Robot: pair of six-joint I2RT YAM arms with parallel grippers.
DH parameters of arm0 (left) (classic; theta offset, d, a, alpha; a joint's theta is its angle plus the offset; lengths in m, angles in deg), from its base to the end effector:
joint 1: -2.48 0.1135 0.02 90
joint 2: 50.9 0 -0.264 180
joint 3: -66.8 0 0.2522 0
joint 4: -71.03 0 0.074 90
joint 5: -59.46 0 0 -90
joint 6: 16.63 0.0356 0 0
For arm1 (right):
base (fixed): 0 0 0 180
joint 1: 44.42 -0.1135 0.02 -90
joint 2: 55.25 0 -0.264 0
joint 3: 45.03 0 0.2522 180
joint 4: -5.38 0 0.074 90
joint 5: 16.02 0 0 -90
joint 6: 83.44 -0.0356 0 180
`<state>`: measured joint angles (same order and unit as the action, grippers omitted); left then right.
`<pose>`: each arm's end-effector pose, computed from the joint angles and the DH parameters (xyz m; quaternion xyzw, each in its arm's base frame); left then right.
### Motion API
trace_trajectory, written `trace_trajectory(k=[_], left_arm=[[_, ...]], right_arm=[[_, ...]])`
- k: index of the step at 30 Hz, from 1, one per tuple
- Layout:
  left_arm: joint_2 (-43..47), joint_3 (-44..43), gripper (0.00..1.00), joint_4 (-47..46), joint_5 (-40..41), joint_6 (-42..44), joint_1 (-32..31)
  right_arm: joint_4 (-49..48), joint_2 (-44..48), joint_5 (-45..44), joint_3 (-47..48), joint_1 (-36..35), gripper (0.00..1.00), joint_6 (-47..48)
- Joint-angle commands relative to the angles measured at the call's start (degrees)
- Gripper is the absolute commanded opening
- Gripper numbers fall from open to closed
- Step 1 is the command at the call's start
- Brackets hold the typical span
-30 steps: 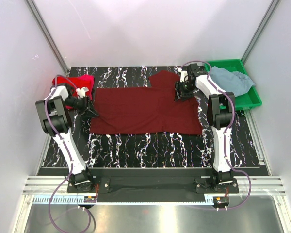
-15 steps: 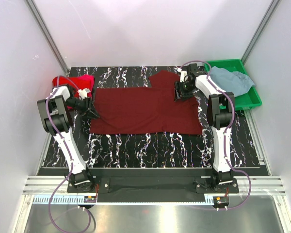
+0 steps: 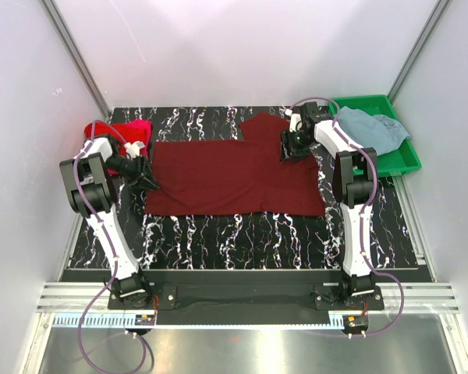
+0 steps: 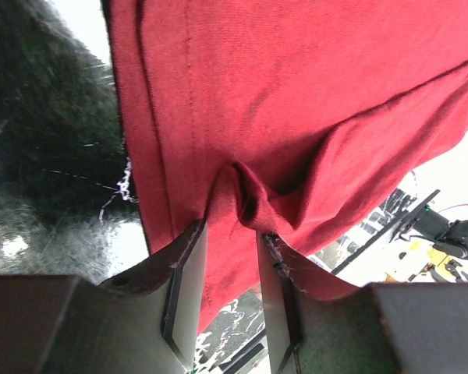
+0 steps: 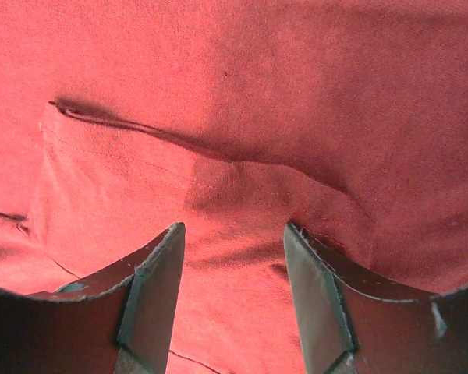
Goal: Fold and stack the t-shirts
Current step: Fold the tshirt
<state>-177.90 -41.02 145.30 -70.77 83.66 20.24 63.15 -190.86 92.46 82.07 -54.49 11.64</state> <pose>0.3984 0.1035 0.1405 -0.0715 0.9359 -0.3404 0.0559 0.4917 0.0988 0.1622 -0.1600 0.9532 0.1658 0.1958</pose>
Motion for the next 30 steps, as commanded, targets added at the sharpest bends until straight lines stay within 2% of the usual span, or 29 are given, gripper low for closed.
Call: trace_trajectory(k=[1, 5, 8, 10, 12, 13, 15, 18, 21, 23, 27, 30], left_arm=[[-0.7, -1.8, 0.36, -0.7, 2.0, 0.7, 0.0], [-1.9, -2.5, 0.37, -0.8, 2.1, 0.3, -0.1], [-2.7, -3.0, 0.33, -0.7, 2.4, 0.5, -0.4], [-2.8, -3.1, 0.23, -0.6, 1.8, 0.8, -0.6], [-2.6, -3.0, 0.21, -0.5, 1.4, 0.9, -0.7], [-2.5, -2.8, 0.14, -0.4, 1.4, 1.0, -0.7], [-2.2, -2.6, 0.13, -0.5, 1.5, 1.0, -0.6], [-1.7, -2.1, 0.00, -0.5, 1.6, 1.0, -0.7], [-0.4, -1.5, 0.01, -0.7, 2.7, 0.6, -0.4], [0.7, -1.0, 0.06, -0.7, 3.2, 0.4, -0.1], [2.4, -0.2, 0.00, -0.7, 3.4, 0.6, 0.3], [3.2, 0.2, 0.00, -0.7, 3.8, 0.7, 0.3]], right_arm=[[-0.3, -0.1, -1.8, 0.4, -0.7, 0.62, 0.6], [-0.4, -0.2, -1.8, 0.5, -0.7, 0.62, 0.6], [-0.3, -0.3, -1.7, 0.7, -0.7, 0.62, 0.6], [-0.4, -0.3, -1.9, 0.8, -0.7, 0.62, 0.7], [-0.3, 0.0, -1.9, 0.6, -0.7, 0.62, 0.7], [-0.4, 0.0, -2.0, 0.4, -0.7, 0.62, 0.7], [-0.4, -0.1, -1.8, 0.2, -0.7, 0.62, 0.7], [-0.5, -0.2, -1.8, 0.4, -0.7, 0.62, 0.6], [-0.3, -0.4, -2.2, 0.6, -0.7, 0.62, 0.8], [-0.4, -0.6, -3.6, 0.4, -0.7, 0.62, 1.0], [-0.5, -1.0, -4.5, -0.5, -0.7, 0.62, 1.2], [-0.6, -1.1, -4.1, -0.5, -0.7, 0.61, 0.8]])
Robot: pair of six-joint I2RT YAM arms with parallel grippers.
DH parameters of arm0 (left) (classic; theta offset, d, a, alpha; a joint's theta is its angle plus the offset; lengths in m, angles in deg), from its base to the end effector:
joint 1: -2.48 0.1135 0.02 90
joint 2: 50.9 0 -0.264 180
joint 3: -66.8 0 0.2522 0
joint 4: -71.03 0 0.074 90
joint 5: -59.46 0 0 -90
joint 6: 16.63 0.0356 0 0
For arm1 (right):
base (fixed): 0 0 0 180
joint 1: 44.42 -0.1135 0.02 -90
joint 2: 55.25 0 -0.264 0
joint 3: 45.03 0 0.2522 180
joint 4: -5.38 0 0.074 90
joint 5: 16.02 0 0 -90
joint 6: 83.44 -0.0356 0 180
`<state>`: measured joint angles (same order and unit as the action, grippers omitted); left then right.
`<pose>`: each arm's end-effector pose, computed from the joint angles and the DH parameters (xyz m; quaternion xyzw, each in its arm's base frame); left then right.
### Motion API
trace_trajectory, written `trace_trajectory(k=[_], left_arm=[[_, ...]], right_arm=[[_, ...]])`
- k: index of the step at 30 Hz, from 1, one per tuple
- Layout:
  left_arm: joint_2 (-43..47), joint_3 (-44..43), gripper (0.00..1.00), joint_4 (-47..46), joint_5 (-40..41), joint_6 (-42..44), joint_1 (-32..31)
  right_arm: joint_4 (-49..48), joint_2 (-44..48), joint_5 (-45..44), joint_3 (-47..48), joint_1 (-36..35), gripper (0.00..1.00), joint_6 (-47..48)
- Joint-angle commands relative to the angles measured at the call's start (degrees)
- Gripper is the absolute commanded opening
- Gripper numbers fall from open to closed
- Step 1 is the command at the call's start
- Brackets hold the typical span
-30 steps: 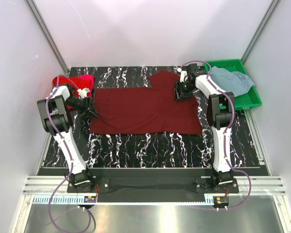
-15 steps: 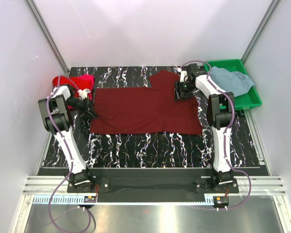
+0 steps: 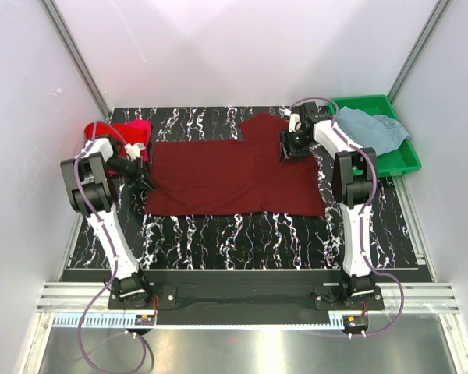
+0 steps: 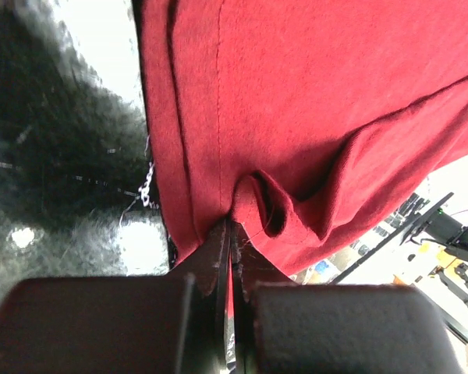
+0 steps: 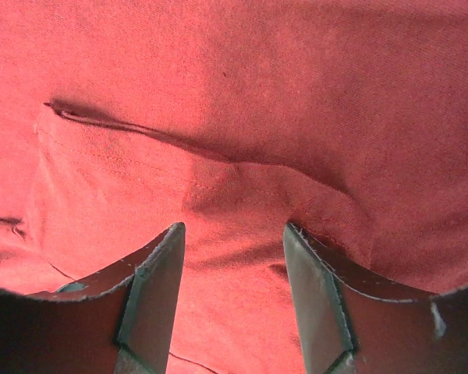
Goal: Fold and stack the t-shirts
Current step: Fold the tshirt
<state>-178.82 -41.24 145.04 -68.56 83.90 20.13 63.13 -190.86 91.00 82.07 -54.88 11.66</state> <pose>0.3997 0.1042 0.1342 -0.0697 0.9424 -0.3236 0.0481 0.4913 0.1013 0.1620 -0.1612 0.9548 0.1542 0.1964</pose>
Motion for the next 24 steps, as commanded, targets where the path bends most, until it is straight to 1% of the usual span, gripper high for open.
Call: trace_trajectory(k=[1, 7, 24], left_arm=[[4.4, 0.7, 0.00, -0.6, 2.0, 0.5, 0.4], [6.8, 1.9, 0.00, -0.3, 3.2, 0.5, 0.7], [10.4, 6.2, 0.00, 0.0, 7.2, 0.7, 2.6]], right_arm=[[-0.5, -1.2, -2.9, -0.3, -0.3, 0.61, 0.8], [-0.4, -2.5, -5.9, -0.7, -0.3, 0.60, 0.9], [0.1, -3.2, -5.0, 0.0, -0.3, 0.59, -0.1]])
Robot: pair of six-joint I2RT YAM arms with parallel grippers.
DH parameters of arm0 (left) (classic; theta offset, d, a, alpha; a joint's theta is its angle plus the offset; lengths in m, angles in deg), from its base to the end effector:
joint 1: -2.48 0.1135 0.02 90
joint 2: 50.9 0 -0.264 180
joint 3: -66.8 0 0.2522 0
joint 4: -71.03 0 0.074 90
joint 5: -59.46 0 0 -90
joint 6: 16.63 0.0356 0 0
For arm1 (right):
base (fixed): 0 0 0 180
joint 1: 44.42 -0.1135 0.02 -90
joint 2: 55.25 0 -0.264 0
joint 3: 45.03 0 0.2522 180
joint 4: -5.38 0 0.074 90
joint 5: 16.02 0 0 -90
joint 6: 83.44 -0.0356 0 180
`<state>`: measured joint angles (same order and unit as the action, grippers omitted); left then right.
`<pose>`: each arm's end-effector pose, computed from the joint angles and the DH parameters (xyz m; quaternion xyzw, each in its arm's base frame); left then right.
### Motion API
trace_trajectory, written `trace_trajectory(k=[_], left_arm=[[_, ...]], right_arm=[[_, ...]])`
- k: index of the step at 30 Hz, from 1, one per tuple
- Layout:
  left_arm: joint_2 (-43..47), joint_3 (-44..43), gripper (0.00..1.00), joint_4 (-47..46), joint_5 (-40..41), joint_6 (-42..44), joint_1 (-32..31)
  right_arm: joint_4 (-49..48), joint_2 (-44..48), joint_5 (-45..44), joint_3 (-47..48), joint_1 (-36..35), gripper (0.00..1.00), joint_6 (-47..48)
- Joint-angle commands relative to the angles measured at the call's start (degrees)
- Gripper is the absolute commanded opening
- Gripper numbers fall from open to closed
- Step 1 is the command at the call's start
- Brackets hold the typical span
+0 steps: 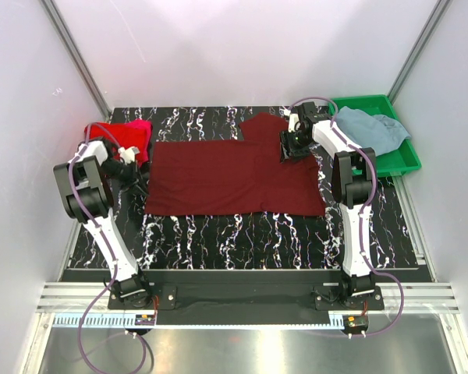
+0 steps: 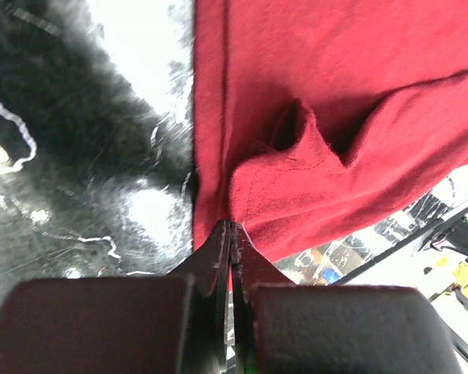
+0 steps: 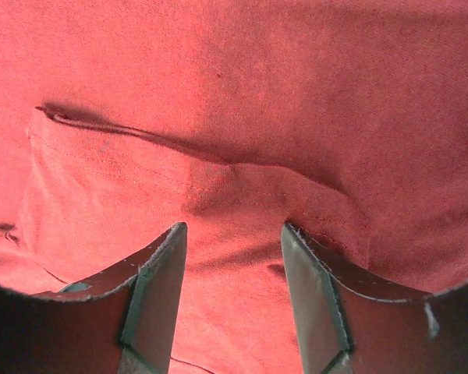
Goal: Fold and stack the t-shirts
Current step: Fold the tshirt
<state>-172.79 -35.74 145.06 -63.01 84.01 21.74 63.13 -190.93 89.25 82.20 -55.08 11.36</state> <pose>0.3757 0.1110 0.1502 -0.0803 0.9564 -0.2773 0.0447 0.4917 0.1021 0.1618 -0.1576 0.9573 0.1403 0.1975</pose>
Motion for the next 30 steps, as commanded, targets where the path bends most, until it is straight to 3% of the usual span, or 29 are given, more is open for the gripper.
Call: trace_trajectory(k=[1, 12, 15, 16, 18, 25, 30], left_arm=[[4.6, 1.0, 0.00, 0.0, 1.8, 0.7, 1.1], [5.3, 1.2, 0.01, -0.7, 4.6, -0.2, 1.4], [6.4, -0.7, 0.36, 0.2, 5.1, 1.2, 1.1], [6.9, -1.7, 0.57, 0.5, 4.6, 2.1, 0.9], [8.3, -5.2, 0.70, 1.8, 2.0, 3.0, 0.7], [7.1, -18.0, 0.70, 1.5, 1.7, 3.3, -4.6], [-3.7, -35.1, 0.68, -0.1, 3.2, -0.1, -7.7]], right_arm=[[0.1, -3.1, -3.2, -0.2, -0.2, 0.60, 0.2], [0.2, -4.1, -3.0, 1.4, -0.1, 0.60, -0.3], [0.2, -3.5, -3.0, 1.7, -0.1, 0.60, -0.3], [0.2, -2.3, -3.0, 1.9, -0.1, 0.61, -0.2], [0.1, -0.2, -3.3, 3.0, -0.1, 0.62, -0.3], [0.7, 4.5, -2.7, 7.8, 0.0, 0.67, 1.0], [0.8, 2.8, -2.5, 13.8, 0.5, 0.69, 0.9]])
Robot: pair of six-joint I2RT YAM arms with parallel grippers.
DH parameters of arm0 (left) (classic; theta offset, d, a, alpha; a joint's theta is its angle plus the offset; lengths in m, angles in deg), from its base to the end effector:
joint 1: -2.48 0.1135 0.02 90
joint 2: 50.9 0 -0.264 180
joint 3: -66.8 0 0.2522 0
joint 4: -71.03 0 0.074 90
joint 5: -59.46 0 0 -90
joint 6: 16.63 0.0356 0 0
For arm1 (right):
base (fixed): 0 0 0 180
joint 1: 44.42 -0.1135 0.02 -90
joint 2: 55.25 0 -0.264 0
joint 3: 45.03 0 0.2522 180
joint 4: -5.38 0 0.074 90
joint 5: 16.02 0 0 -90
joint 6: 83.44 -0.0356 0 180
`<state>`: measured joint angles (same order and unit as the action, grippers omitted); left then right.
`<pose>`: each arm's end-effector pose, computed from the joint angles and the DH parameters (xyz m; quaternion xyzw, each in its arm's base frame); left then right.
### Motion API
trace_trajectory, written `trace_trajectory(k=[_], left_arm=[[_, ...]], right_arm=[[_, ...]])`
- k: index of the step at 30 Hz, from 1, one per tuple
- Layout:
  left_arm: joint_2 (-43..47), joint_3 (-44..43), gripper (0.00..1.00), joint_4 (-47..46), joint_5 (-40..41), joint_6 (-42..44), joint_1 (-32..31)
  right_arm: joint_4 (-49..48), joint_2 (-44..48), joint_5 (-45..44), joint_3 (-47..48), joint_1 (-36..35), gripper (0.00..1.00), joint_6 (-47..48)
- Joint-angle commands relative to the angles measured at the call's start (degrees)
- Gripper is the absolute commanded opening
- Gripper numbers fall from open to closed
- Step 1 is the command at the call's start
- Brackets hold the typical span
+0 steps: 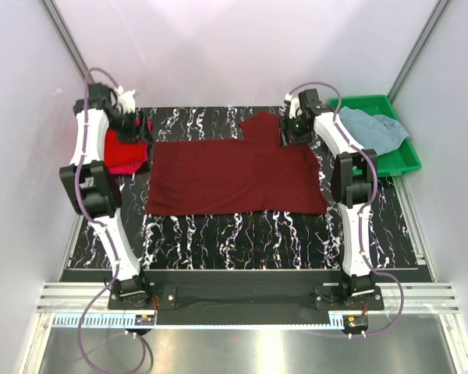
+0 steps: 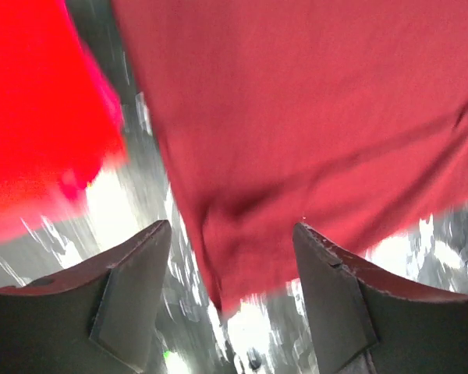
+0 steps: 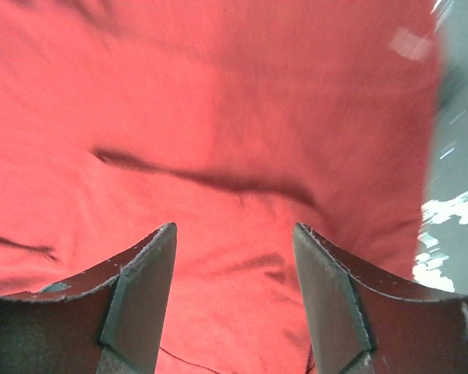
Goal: Fold and stack the t-shirts
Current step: Fold the tshirt
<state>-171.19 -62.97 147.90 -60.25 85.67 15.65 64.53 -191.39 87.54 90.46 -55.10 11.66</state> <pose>0.4346 0.0836 0.2861 0.0431 0.9482 -0.2034 0.2402 0.5067 0.1040 0.1997 -0.1621 0.9454 0.1264 0.2528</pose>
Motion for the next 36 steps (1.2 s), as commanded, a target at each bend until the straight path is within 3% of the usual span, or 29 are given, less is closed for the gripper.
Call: trace_trajectory(k=[1, 7, 17, 25, 36], left_arm=[[-6.8, -9.2, 0.67, -4.7, 0.9, -2.2, -1.9], [-18.9, -17.5, 0.58, -12.1, 4.7, -4.7, -5.7], [-23.9, -21.6, 0.57, -18.8, 9.5, -4.7, -8.3], [-24.6, -19.0, 0.59, -18.1, 10.1, -5.4, -10.2], [-25.5, -18.3, 0.59, -18.6, 13.5, -6.5, -11.6]], right_arm=[[-0.5, 2.6, -0.6, 6.2, 0.7, 0.69, 0.2], [-2.8, -4.8, 1.4, 11.4, 1.3, 0.69, 0.1], [-3.1, -17.4, -0.1, 29.3, 2.5, 0.70, 1.2], [-0.7, -18.7, 1.2, 26.9, 2.5, 0.71, -3.8], [1.4, -15.7, -3.8, 20.0, 2.6, 0.72, -1.9]])
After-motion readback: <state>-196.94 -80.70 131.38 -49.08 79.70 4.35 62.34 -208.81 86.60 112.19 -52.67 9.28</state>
